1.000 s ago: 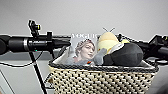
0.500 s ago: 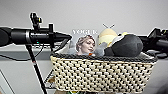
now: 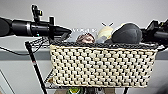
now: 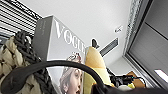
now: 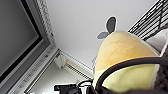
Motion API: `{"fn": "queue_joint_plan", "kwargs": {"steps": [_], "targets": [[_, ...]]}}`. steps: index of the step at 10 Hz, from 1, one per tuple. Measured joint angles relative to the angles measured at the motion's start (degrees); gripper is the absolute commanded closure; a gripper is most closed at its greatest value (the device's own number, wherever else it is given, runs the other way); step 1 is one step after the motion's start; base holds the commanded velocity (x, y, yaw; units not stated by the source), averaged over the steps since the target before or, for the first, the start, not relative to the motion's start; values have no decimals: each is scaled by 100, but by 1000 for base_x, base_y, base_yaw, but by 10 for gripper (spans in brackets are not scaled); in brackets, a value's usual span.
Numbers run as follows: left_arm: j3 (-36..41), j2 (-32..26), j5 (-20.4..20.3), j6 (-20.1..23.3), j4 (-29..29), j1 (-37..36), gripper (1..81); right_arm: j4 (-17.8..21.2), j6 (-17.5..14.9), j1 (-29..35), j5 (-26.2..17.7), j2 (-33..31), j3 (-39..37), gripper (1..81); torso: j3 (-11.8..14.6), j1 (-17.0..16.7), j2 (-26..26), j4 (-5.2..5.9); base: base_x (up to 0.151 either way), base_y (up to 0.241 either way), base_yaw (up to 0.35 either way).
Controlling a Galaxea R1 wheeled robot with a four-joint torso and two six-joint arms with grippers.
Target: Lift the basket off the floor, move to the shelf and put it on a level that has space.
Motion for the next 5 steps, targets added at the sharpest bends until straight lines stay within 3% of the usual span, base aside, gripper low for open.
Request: {"fn": "queue_joint_plan", "kwargs": {"steps": [5], "targets": [[-389, 221, 74, 2, -251, -328, 811, 244, 2, 399, -349, 94, -433, 811, 0, -2, 0, 0, 0, 0, 0]]}}
